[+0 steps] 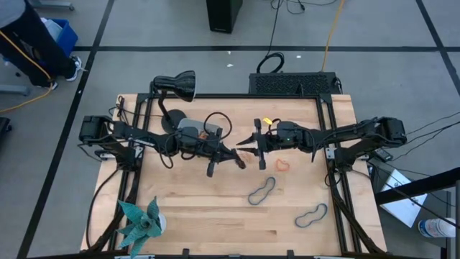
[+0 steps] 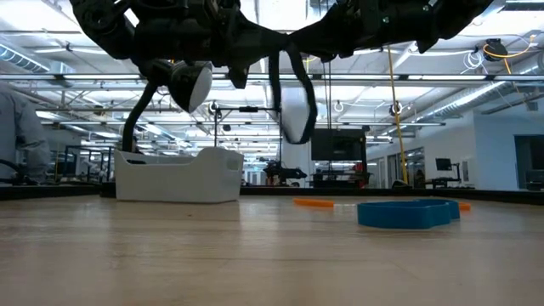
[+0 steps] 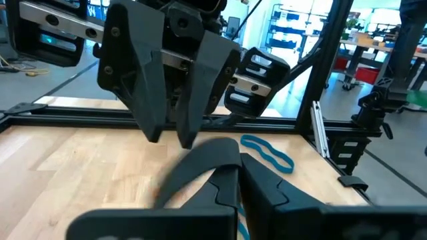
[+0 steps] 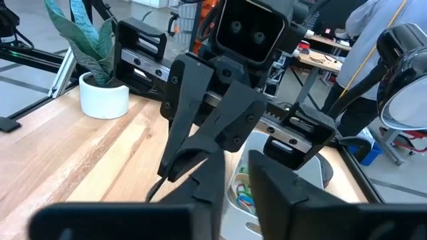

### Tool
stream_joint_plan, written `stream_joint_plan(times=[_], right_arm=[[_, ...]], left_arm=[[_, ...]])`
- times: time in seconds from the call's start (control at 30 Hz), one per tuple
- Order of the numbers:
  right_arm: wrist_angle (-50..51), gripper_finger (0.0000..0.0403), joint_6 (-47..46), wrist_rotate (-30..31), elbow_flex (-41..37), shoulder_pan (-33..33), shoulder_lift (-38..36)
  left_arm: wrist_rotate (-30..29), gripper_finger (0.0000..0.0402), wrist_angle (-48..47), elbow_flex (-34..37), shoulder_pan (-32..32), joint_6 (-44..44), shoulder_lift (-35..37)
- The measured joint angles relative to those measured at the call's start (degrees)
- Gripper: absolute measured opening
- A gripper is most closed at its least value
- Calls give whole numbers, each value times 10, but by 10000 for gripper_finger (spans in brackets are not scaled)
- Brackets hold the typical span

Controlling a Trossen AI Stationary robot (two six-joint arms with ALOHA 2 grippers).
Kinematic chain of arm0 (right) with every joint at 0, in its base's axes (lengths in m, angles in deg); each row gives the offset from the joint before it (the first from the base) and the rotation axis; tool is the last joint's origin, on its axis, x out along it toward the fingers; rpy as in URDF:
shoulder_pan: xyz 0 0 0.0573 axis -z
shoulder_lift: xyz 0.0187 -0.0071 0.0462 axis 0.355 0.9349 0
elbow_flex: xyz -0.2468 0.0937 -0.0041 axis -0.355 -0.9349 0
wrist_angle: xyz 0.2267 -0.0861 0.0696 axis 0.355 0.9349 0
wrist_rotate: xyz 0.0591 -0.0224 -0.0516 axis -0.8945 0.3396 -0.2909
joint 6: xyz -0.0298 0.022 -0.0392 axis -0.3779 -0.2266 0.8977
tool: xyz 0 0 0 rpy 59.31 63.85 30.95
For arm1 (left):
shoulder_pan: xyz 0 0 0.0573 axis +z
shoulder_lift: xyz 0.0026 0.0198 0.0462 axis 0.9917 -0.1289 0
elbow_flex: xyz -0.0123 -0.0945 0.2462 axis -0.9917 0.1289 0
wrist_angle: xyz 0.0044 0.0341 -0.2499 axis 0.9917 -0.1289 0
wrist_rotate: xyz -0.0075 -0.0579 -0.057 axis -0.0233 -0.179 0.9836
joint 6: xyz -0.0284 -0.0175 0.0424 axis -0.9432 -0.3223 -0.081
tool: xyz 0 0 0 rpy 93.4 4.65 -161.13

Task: Pick and place rubber bands into bin
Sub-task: Put the black rubber band into the gray bin

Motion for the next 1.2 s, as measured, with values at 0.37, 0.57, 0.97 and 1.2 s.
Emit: stream_joint_plan(times=[0.37, 0.57, 0.97, 1.2], right_arm=[[130, 158, -4, 65, 0, 0, -68], [259, 167, -39, 121, 0, 1, -114], [313, 165, -65, 121, 0, 0, -126], [301, 164, -52, 121, 0, 0, -126]], left_arm=[[0, 5, -3, 0, 0, -4, 0], [0, 5, -39, 0, 1, -1, 27], [-119, 6, -355, 0, 3, 17, 289], [-183, 7, -470, 0, 3, 11, 381]])
